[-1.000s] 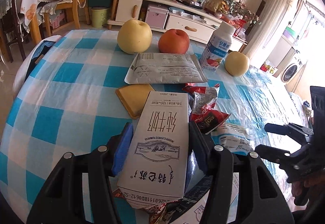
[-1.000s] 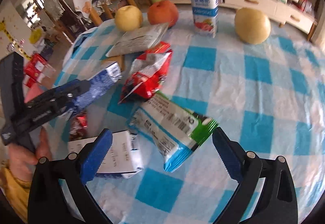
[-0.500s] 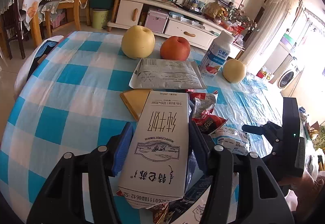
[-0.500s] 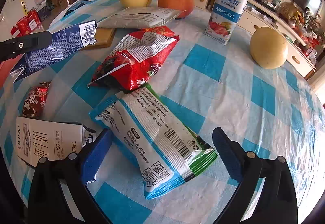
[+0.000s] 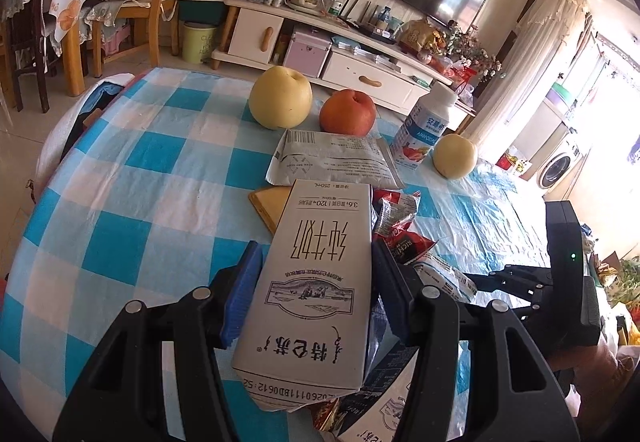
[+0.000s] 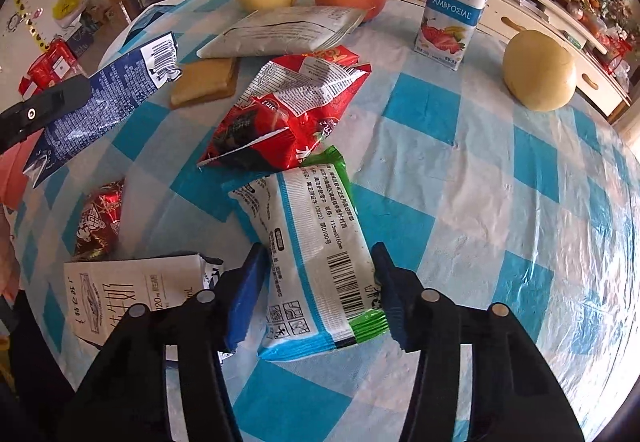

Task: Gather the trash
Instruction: 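Close the left tool on the milk carton while the right tool grasps the green-edged snack packet, then carry the milk carton and snack packet over the pink bucket and open both tools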

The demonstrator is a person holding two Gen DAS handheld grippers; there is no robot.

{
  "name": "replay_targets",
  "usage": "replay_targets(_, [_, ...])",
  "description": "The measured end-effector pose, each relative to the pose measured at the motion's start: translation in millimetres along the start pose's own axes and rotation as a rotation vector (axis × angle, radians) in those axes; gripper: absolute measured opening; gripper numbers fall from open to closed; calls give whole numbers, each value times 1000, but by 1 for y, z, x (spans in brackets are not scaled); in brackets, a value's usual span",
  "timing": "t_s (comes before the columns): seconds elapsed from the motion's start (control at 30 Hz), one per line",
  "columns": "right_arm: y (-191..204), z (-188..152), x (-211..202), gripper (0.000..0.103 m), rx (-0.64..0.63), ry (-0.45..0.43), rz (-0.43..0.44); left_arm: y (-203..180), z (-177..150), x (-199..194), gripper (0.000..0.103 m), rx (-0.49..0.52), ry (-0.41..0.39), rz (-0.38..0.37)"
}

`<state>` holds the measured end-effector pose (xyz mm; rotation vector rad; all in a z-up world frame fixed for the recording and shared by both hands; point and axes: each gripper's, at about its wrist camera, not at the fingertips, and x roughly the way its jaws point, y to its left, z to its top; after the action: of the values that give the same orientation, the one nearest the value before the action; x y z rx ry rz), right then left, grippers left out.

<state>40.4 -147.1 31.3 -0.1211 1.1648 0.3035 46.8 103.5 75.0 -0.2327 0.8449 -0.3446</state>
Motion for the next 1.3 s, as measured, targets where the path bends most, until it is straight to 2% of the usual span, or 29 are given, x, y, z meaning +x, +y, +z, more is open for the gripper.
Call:
replay_targets(0.33, [21, 1, -13, 34, -1, -50, -73, 12, -1, -21, 57, -18, -48, -5])
replay_targets(0.53, [26, 1, -32, 32, 15, -102, -111, 22, -1, -34, 57, -28, -75, -6])
replay_targets(0.83, [27, 10, -79, 31, 101, -256, -137, 40, -2, -59, 57, -59, -134, 17])
replay_targets(1.07, [49, 21, -96, 31, 126, -313, -61, 55, -2, -80, 57, -85, -192, 52])
replay_targets(1.3, [101, 36, -107, 31, 71, -358, 50, 82, -1, -110, 57, -146, -279, 119])
